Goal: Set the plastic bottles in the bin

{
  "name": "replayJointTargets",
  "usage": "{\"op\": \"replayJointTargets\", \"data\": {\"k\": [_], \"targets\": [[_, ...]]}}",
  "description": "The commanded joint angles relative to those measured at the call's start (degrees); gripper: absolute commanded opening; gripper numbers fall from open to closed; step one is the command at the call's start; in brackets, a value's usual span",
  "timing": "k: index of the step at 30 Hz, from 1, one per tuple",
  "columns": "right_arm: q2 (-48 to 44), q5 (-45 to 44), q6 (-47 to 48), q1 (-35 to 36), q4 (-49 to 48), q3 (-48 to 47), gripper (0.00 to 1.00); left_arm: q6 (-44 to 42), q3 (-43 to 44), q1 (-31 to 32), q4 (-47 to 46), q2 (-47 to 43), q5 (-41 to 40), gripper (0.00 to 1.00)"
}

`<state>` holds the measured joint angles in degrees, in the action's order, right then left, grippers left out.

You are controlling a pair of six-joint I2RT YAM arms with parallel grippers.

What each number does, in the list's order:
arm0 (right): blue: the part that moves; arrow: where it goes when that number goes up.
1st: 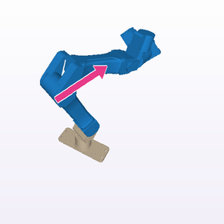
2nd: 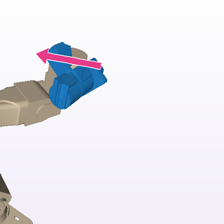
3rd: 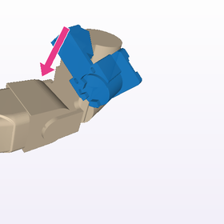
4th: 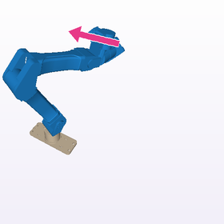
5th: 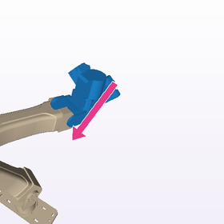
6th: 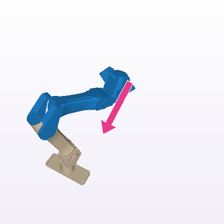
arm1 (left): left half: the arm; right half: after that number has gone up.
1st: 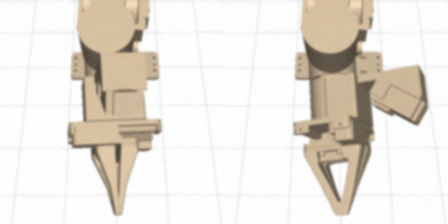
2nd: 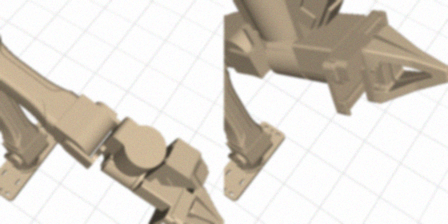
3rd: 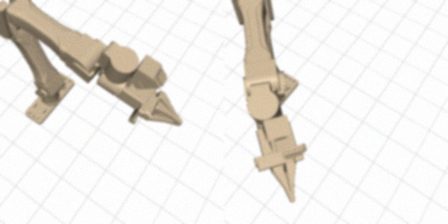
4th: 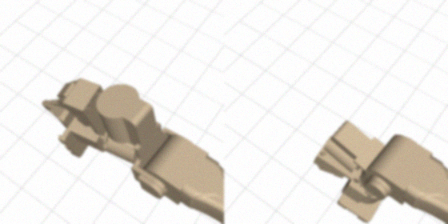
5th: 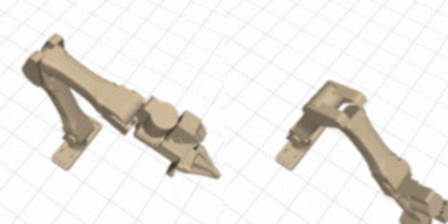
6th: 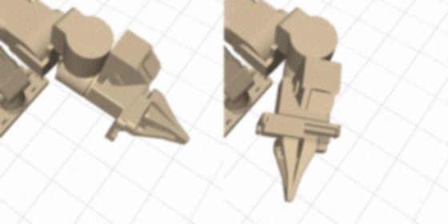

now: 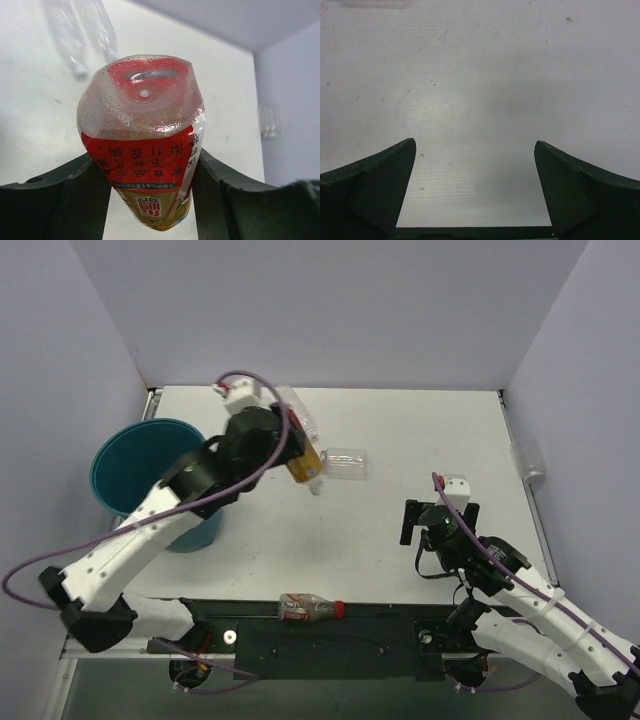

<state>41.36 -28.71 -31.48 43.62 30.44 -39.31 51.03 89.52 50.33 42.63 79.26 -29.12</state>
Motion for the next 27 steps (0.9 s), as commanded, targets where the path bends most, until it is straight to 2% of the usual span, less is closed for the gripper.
{"op": "replayJointTargets", "data": {"k": [1,4,6,9,12,13,14,16,17,18,21,22,23,24,25,26,27], "targets": [[1.26,-3.63,-1.30,0.50,2.08,-0.15,0.99,-15.76,3.82,-3.74,0.01,-12.71,-15.07,0.18],[0.91,-4.69,-2.44,0.59,2.17,0.11,0.99,-24.46,3.74,-5.32,-3.67,-18.94,-23.86,0.17],[-0.14,-4.43,-2.44,0.77,1.65,0.55,0.99,-29.48,0.50,-5.33,-9.72,-23.69,-26.59,0.17],[-1.90,-4.60,-2.79,0.68,1.03,1.78,0.99,-34.56,-5.38,-5.33,-16.60,-29.42,-36.22,0.17],[-2.25,-4.60,-3.23,0.77,1.12,2.39,0.99,-45.02,-14.33,-5.24,-32.89,-36.26,-42.93,0.16],[-2.17,-4.60,-3.32,0.77,1.12,2.66,0.99,-52.44,-16.11,-5.32,-37.49,-37.24,-47.38,0.16],[-1.99,-4.43,-3.58,0.77,1.12,2.75,0.99,-56.69,-19.52,-5.33,-45.71,-38.04,-49.95,0.16],[-1.55,-4.25,-3.93,0.77,0.94,3.18,0.99,-66.20,-23.22,-5.76,-55.84,-37.78,-54.10,0.17],[-1.11,-3.99,-3.93,0.86,0.85,3.27,0.99,-70.75,-24.38,-6.72,-58.17,-37.34,-55.24,0.18],[-0.94,-3.90,-3.94,0.86,0.68,3.27,0.99,-71.67,-25.08,-7.69,-59.75,-36.21,-55.42,0.18],[-0.58,-3.37,-4.11,0.95,0.41,3.10,0.99,-69.31,-24.65,-13.29,-54.16,-32.35,-54.29,0.18],[-0.93,-3.46,-4.11,1.03,0.41,3.10,0.99,-65.91,-23.61,-14.63,-51.80,-31.55,-53.24,0.18],[-1.20,-3.46,-4.02,1.21,0.41,3.10,0.99,-63.09,-22.47,-17.08,-42.90,-29.63,-52.45,0.26],[-1.89,-3.55,-4.20,1.21,0.59,3.36,0.99,-56.54,-19.50,-18.32,-37.59,-28.65,-50.09,0.40],[-2.25,-3.63,-4.20,1.12,0.68,3.45,0.99,-53.43,-17.99,-21.12,-27.27,-26.55,-48.41,0.70],[-3.04,-3.90,-4.29,1.12,0.94,3.71,0.99,-45.48,-14.14,-22.28,-22.03,-25.22,-43.78,0.87],[-3.39,-3.90,-4.46,1.12,1.12,3.80,0.99,-42.36,-10.80,-24.20,-13.19,-23.04,-41.04,0.89]]}}
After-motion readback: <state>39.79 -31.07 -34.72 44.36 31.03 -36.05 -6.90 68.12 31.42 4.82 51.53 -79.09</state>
